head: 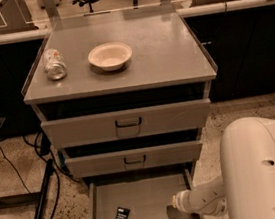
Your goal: Pick rxbar blueberry from bottom drawer and place on counter
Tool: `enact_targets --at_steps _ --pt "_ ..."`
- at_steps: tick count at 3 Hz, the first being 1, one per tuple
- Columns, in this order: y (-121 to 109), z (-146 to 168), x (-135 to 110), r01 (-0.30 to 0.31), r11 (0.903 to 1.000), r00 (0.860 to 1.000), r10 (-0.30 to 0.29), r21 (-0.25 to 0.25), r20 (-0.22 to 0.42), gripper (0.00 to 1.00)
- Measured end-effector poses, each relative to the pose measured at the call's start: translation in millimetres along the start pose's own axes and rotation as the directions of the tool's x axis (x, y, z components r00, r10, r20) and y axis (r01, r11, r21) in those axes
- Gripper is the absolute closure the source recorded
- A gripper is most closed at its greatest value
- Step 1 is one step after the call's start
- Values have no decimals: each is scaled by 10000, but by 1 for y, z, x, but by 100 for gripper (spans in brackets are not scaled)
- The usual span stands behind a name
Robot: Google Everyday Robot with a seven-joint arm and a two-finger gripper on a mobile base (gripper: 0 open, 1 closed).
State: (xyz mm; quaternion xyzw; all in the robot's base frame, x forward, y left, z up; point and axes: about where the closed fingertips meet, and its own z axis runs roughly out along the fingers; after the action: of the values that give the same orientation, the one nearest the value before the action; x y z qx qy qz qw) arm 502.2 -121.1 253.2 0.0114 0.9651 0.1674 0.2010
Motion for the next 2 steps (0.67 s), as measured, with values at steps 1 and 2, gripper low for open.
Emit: enact_targets --at_steps 1,2 --pt "-49 -53 -34 -1029 9884 9865 870 1118 1386 100" --pt "-111 -107 -53 -2427 9405 9473 1768 2379 2671 100"
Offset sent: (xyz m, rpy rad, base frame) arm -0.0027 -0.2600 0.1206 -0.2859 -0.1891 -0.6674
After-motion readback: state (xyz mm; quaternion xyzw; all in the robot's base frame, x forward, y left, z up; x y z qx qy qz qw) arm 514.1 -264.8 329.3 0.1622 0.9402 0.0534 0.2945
